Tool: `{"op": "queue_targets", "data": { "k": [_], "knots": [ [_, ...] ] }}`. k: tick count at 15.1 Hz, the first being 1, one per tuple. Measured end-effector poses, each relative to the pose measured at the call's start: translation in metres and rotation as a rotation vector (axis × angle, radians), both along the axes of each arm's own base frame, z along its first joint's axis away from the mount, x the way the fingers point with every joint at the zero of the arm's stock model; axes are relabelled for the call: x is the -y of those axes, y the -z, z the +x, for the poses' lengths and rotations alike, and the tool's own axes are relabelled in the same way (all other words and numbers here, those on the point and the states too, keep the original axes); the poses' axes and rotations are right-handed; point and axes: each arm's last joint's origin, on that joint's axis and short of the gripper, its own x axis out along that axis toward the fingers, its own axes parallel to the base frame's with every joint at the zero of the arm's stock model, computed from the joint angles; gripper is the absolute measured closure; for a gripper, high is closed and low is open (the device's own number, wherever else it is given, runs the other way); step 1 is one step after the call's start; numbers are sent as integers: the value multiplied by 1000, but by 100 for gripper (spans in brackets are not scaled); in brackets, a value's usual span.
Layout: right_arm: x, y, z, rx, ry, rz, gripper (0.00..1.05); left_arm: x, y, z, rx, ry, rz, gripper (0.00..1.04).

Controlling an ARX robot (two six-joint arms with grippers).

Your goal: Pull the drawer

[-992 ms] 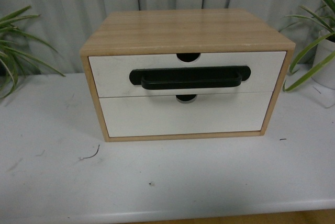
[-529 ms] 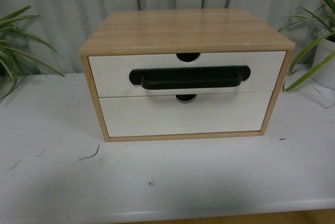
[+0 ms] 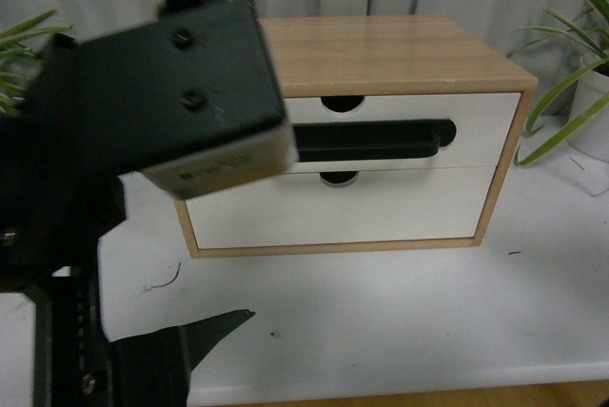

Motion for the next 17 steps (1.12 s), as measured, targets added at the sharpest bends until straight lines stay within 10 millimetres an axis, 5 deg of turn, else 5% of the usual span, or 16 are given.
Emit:
{"op": "queue_targets", "data": {
  "k": [4,9,17],
  "knots": [
    [-19,-13,43,-10,-168,-59,6,32,-13,46,25,161,160,7],
    [-31,-13,68,-31,-254,-34,6,60,-13,94,-43,189,230,7],
    [-54,-1,91,-55,-346,-6,6,48,18,131,-85,84,305,7]
  ]
}}
